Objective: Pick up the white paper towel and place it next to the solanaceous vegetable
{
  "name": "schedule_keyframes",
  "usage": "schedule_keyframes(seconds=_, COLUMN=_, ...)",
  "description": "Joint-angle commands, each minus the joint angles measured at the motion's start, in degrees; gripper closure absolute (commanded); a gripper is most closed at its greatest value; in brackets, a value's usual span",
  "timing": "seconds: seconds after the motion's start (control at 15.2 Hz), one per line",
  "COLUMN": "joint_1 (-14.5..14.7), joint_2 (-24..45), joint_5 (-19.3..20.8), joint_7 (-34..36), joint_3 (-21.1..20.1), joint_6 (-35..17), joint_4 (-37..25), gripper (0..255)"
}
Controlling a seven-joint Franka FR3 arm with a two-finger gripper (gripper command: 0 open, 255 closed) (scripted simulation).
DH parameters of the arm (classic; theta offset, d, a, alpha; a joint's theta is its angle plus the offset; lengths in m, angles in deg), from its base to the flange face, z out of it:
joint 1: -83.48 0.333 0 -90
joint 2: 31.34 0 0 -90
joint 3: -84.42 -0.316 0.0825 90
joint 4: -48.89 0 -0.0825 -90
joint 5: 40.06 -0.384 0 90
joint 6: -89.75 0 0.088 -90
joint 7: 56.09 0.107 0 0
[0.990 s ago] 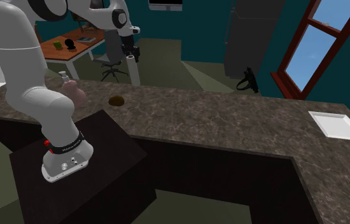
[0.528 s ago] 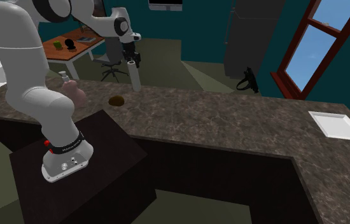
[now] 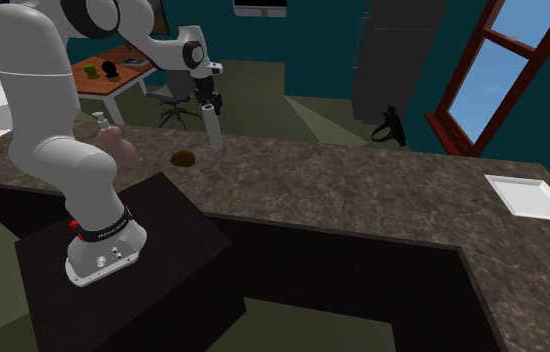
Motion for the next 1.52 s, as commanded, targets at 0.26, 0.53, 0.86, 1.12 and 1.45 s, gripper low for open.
schedule_keyframes(seconds=0.26, joint_1=0.05, joint_2=2.97, joint_5=0.58, joint_7=0.49, joint_3=0.26, joint_6=-4.00, joint_4=1.02, gripper=255)
schedule_keyframes(seconds=0.53, joint_1=0.15, joint_2=4.99, joint_5=0.99, joint_7=0.90, joint_3=0.44, joint_6=-6.50, joint_4=1.51, gripper=255)
schedule_keyframes(seconds=0.86, joint_1=0.31, joint_2=7.70, joint_5=1.51, joint_7=1.42, joint_3=0.71, joint_6=-9.51, joint_4=1.84, gripper=255)
schedule_keyframes(seconds=1.12, joint_1=0.38, joint_2=8.76, joint_5=1.71, joint_7=1.62, joint_3=0.83, joint_6=-10.61, joint_4=1.88, gripper=255)
schedule_keyframes(seconds=1.45, joint_1=0.38, joint_2=8.76, joint_5=1.71, joint_7=1.62, joint_3=0.83, joint_6=-10.61, joint_4=1.88, gripper=255)
